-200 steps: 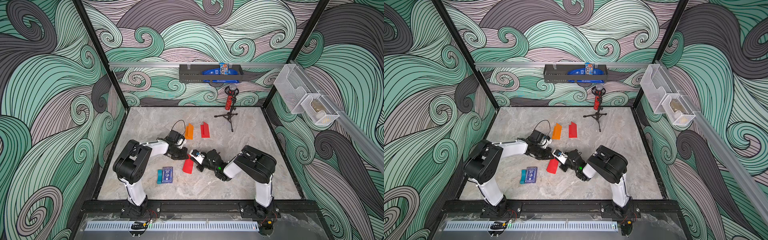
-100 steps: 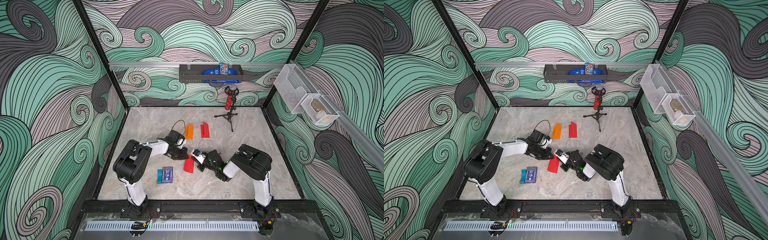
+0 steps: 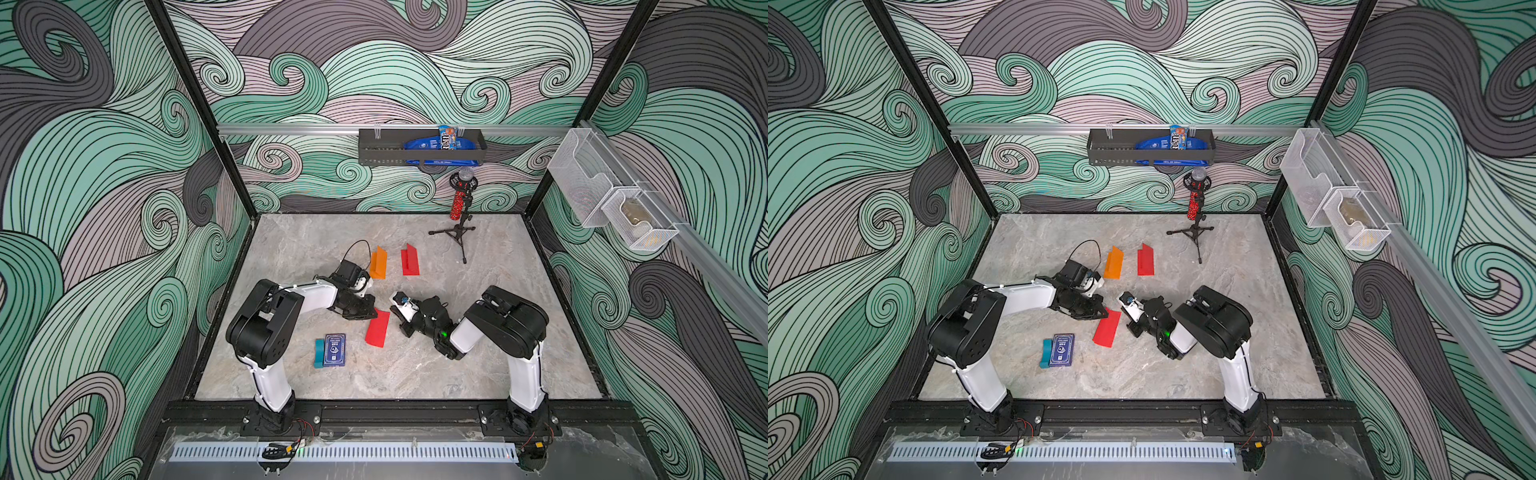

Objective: Fold the square paper along the opposite sides
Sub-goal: Smooth out the paper at the center of the board.

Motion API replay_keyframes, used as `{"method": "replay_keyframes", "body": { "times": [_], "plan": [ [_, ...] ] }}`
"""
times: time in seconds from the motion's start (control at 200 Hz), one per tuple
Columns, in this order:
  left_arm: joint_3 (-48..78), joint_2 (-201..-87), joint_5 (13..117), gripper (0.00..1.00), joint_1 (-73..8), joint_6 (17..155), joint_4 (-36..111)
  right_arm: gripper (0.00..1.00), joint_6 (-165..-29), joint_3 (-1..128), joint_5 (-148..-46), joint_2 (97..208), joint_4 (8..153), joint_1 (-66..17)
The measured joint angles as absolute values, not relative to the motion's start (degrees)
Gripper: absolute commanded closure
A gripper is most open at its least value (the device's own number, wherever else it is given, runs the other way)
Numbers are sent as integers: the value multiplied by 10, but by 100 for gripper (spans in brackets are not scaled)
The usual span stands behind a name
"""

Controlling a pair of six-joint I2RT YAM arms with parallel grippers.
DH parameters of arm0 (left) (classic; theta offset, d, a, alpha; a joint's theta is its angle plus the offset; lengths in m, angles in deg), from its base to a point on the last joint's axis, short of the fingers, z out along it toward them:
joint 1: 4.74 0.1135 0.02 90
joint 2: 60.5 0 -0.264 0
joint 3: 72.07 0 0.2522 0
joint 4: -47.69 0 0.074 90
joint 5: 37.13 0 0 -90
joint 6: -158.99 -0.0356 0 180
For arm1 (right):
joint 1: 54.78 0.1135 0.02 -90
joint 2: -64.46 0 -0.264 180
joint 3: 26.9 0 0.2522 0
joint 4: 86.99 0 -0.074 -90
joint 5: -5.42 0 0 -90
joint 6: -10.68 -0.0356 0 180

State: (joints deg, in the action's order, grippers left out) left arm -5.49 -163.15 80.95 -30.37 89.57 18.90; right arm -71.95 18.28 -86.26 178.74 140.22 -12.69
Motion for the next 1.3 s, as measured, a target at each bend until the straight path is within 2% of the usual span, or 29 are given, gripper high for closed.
{"method": "replay_keyframes", "body": {
  "times": [0.145, 0.27, 0.4, 0.6, 0.745, 0.831, 1.296],
  "plan": [
    [-55, -1632, 810, 100, -304, 895, 189, 94, -737, 167, -915, 1709, 1329, -133],
    [-55, -1632, 811, 100, -304, 895, 189, 92, -724, 146, -945, 1653, 1319, -102],
    [-55, -1632, 812, 100, -304, 895, 189, 92, -694, 161, -948, 1669, 1290, -64],
    [-55, -1632, 811, 100, -305, 895, 189, 92, -669, 195, -942, 1716, 1256, -63],
    [-55, -1630, 814, 75, -306, 897, 190, 93, -663, 202, -942, 1730, 1255, -63],
    [-54, -1625, 815, 68, -309, 897, 190, 93, -664, 202, -942, 1731, 1258, -63],
    [-79, -1599, 789, 76, -312, 921, 186, 93, -682, 197, -944, 1733, 1271, -63]
  ]
}}
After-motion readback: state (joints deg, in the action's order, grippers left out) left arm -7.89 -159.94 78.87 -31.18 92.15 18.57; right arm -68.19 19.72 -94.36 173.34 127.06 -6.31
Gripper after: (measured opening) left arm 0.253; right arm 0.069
